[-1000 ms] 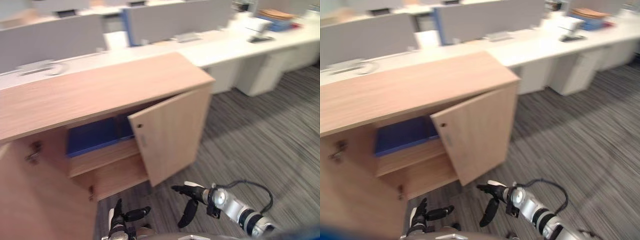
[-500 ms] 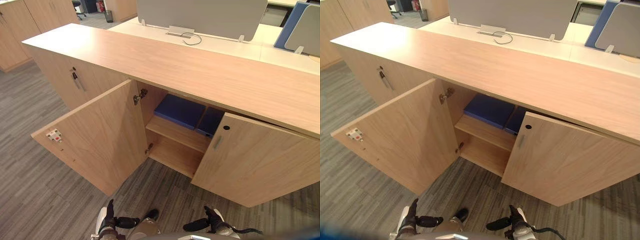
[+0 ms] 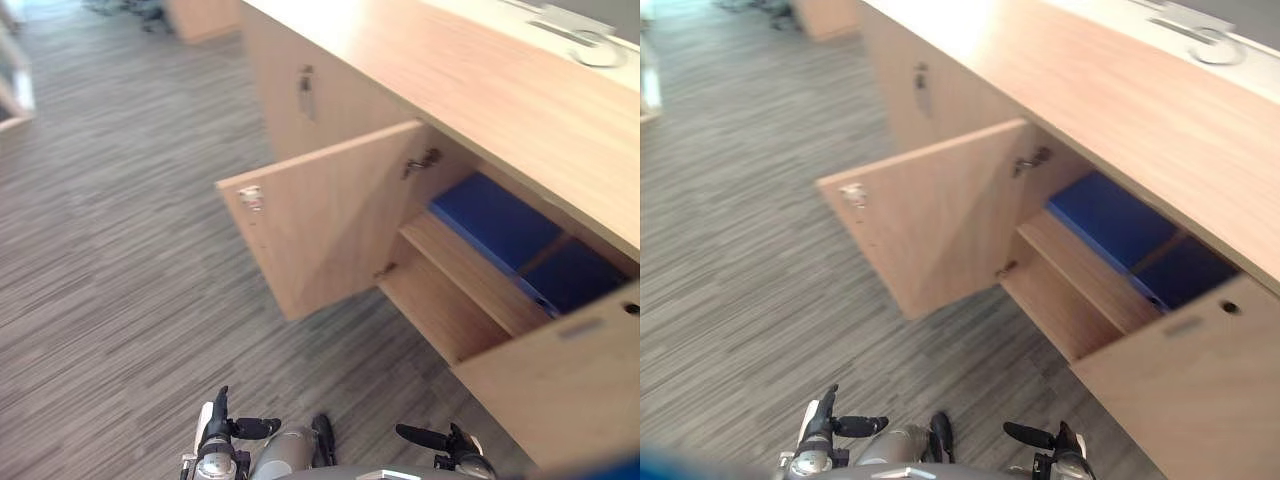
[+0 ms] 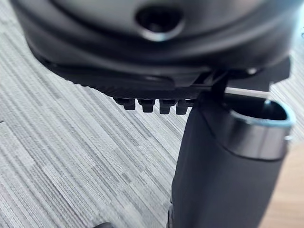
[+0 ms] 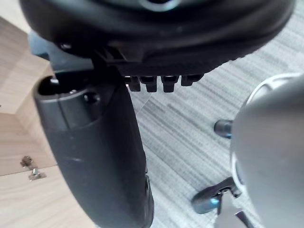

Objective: Walk over to the cabinet, pick up the folder, carry it to the office cabinet, place the folder inside the office cabinet, then close the office cabinet door

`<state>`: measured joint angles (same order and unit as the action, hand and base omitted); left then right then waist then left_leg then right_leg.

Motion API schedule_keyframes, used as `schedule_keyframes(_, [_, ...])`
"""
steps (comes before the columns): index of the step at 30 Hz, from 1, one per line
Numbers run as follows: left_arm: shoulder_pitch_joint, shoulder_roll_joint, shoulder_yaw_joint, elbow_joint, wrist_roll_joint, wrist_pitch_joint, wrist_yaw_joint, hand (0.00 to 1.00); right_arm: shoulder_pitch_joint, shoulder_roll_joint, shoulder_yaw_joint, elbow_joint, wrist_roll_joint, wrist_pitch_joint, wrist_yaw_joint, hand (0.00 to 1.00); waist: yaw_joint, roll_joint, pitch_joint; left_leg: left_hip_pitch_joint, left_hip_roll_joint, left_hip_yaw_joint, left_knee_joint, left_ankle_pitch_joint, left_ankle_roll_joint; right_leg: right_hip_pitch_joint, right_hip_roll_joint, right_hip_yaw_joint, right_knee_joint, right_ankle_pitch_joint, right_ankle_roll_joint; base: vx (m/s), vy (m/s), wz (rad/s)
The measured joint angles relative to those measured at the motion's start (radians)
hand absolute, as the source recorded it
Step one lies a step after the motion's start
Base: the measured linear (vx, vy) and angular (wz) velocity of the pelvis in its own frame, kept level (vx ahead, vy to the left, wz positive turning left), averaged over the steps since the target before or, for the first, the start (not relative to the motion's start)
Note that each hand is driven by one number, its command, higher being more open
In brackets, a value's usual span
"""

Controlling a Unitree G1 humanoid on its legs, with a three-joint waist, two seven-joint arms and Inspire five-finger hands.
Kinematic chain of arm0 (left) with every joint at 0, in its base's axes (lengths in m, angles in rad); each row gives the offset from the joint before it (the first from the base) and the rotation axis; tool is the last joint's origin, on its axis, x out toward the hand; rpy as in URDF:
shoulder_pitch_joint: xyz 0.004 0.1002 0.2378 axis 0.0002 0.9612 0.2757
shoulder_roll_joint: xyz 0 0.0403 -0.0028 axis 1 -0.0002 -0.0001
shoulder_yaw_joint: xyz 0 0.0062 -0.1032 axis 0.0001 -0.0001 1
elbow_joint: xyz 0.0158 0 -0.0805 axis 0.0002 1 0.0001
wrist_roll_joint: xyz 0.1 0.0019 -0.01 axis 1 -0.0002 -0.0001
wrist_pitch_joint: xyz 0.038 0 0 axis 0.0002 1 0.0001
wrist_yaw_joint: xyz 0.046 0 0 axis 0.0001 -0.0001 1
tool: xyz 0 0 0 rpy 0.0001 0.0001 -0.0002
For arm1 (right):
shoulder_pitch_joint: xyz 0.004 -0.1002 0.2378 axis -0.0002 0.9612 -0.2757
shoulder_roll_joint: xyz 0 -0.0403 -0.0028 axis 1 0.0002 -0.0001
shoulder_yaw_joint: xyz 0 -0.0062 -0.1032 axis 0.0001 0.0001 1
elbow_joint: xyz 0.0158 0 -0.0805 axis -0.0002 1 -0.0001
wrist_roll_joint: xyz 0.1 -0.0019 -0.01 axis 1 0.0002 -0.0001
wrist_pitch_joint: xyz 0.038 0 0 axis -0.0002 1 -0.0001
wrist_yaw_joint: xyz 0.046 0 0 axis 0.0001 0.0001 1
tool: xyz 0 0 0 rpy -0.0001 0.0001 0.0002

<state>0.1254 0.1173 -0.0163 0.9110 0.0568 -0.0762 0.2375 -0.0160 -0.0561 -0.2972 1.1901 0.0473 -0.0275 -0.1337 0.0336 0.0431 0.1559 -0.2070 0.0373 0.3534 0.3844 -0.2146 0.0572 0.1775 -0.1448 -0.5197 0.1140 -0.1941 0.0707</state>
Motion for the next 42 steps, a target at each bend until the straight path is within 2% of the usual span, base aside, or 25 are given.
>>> schedule_keyframes(1, [0.017,0.0,-0.01,-0.026,-0.036,0.002,-0.03,1.0,0.002,-0.003,-0.019,-0.001,0.009,0.0,-0.002,1.0,-0.005,0.008,0.001,0.036,-0.037,-0.015,-0.056,0.026,0.02,0.018,-0.02,-0.042,0.016,0.002,0.004,0.17,0.069,0.64])
schedule_keyframes(2, [0.036,0.008,-0.026,-0.058,-0.072,0.0,-0.054,1.0,0.008,-0.002,-0.031,-0.002,0.031,0.003,0.002,1.0,-0.007,0.0,-0.005,0.082,-0.078,-0.035,-0.145,0.071,0.017,0.02,-0.046,-0.075,0.042,0.011,0.016,0.16,0.082,0.67])
schedule_keyframes(4, [0.052,0.014,-0.061,-0.103,-0.129,-0.003,-0.093,1.0,0.02,0.001,-0.048,-0.006,0.036,0.004,0.005,1.0,-0.018,0.0,-0.01,0.128,-0.113,-0.079,-0.261,0.132,0.02,0.02,-0.061,-0.12,0.071,0.032,0.02,0.12,0.071,0.69])
schedule_keyframes(6, [0.062,0.004,-0.094,-0.138,-0.174,-0.002,-0.136,1.0,0.022,0.008,-0.092,-0.006,0.036,0.006,0.014,1.0,-0.02,-0.001,-0.011,0.166,-0.126,-0.107,-0.341,0.17,0.017,0.021,-0.061,-0.141,0.087,0.056,0.023,0.11,0.075,0.45])
schedule_keyframes(8, [0.093,-0.006,-0.121,-0.188,-0.236,0.004,-0.199,1.0,0.023,0.023,-0.127,-0.007,0.041,0.006,0.019,1.0,-0.037,-0.012,-0.019,0.207,-0.133,-0.126,-0.413,0.2,0.011,0.035,-0.059,-0.163,0.094,0.074,0.025,0.1,0.044,0.2])
schedule_keyframes(12, [0.125,-0.012,-0.135,-0.259,-0.333,0.015,-0.251,1.0,0.027,0.028,-0.144,-0.007,0.044,0.008,0.027,1.0,-0.041,-0.017,-0.025,0.254,-0.133,-0.127,-0.45,0.203,0.011,0.053,-0.059,-0.166,0.108,0.082,0.021,0.08,0.004,-0.02])
schedule_keyframes(17, [0.154,-0.012,-0.123,-0.351,-0.374,0.031,-0.269,1.0,0.029,0.028,-0.154,-0.008,0.046,0.008,0.041,1.0,-0.044,-0.016,-0.028,0.266,-0.128,-0.125,-0.47,0.21,0.012,0.053,-0.054,-0.163,0.111,0.083,0.019,0.06,-0.032,-0.02])
schedule_keyframes(21, [0.166,-0.012,-0.067,-0.411,-0.379,0.042,-0.269,1.0,0.03,0.024,-0.154,-0.01,0.046,0.006,0.055,1.0,-0.048,-0.007,-0.035,0.273,-0.093,-0.121,-0.47,0.21,0.01,0.026,-0.043,-0.152,0.171,0.091,0.0,0.04,-0.071,-0.08])
schedule_keyframes(22, [0.159,-0.017,-0.029,-0.417,-0.377,0.043,-0.266,1.0,0.031,0.022,-0.154,-0.017,0.046,0.006,0.063,1.0,-0.052,0.004,-0.036,0.274,-0.069,-0.12,-0.47,0.211,0.0,0.007,-0.029,-0.141,0.174,0.035,-0.001,0.0,-0.103,-0.16])
schedule_keyframes(23, [0.15,-0.023,0.008,-0.418,-0.376,0.043,-0.258,1.0,0.032,0.025,-0.152,-0.02,0.045,0.005,0.068,1.0,-0.056,0.007,-0.037,0.274,-0.053,-0.115,-0.47,0.212,-0.008,0.001,-0.007,-0.139,0.086,0.01,-0.008,-0.01,-0.115,-0.17])
schedule_keyframes(24, [0.144,-0.021,0.027,-0.418,-0.376,0.043,-0.253,1.0,0.032,0.026,-0.152,-0.021,0.045,0.005,0.069,1.0,-0.058,0.005,-0.039,0.276,-0.049,-0.112,-0.47,0.212,-0.012,-0.002,-0.001,-0.136,0.035,0.015,-0.012,-0.02,-0.136,-0.16])
schedule_keyframes(25, [0.133,-0.01,0.054,-0.424,-0.376,0.044,-0.241,1.0,0.034,0.029,-0.151,-0.022,0.044,0.005,0.071,1.0,-0.062,-0.014,-0.046,0.28,-0.058,-0.102,-0.47,0.211,-0.021,-0.018,-0.004,-0.123,-0.058,0.098,-0.03,-0.02,-0.137,-0.17])
schedule_keyframes(26, [0.13,-0.013,0.081,-0.441,-0.375,0.046,-0.234,1.0,0.039,0.032,-0.153,-0.022,0.045,0.007,0.076,1.0,-0.065,-0.028,-0.053,0.293,-0.062,-0.094,-0.472,0.211,-0.034,-0.017,-0.018,-0.105,-0.061,0.112,0.016,0.0,-0.142,-0.24])
schedule_keyframes(29, [0.129,-0.052,0.127,-0.498,-0.376,0.047,-0.229,1.0,0.059,0.01,-0.147,-0.048,0.042,0.007,0.087,1.0,-0.065,0.016,-0.069,0.295,-0.036,-0.064,-0.477,0.212,-0.055,-0.019,0.01,-0.08,-0.08,0.108,0.01,-0.02,-0.155,-0.3])
schedule_keyframes(32, [0.089,-0.052,0.197,-0.506,-0.375,0.047,-0.213,1.0,0.071,0.001,-0.143,-0.062,0.042,0.007,0.094,1.0,-0.069,0.03,-0.078,0.3,-0.022,-0.055,-0.478,0.214,-0.062,-0.012,0.028,-0.067,-0.096,0.105,0.005,-0.01,-0.109,-0.15])
schedule_keyframes(35, [0.045,-0.03,0.275,-0.511,-0.363,0.046,-0.178,1.0,0.076,-0.008,-0.099,-0.066,0.041,0.008,0.104,1.0,-0.067,0.023,-0.076,0.315,-0.014,-0.037,-0.478,0.212,-0.069,-0.001,0.037,-0.046,-0.103,0.103,0.001,-0.03,-0.047,-0.13])
schedule_keyframes(42, [-0.007,0.099,0.338,-0.514,-0.36,0.047,-0.151,1.0,0.078,0.009,-0.064,-0.079,0.041,0.008,0.129,1.0,-0.059,-0.016,-0.075,0.317,-0.015,0.0,-0.479,0.207,-0.076,-0.016,0.034,-0.012,-0.103,0.103,-0.003,-0.03,0.021,-0.15])
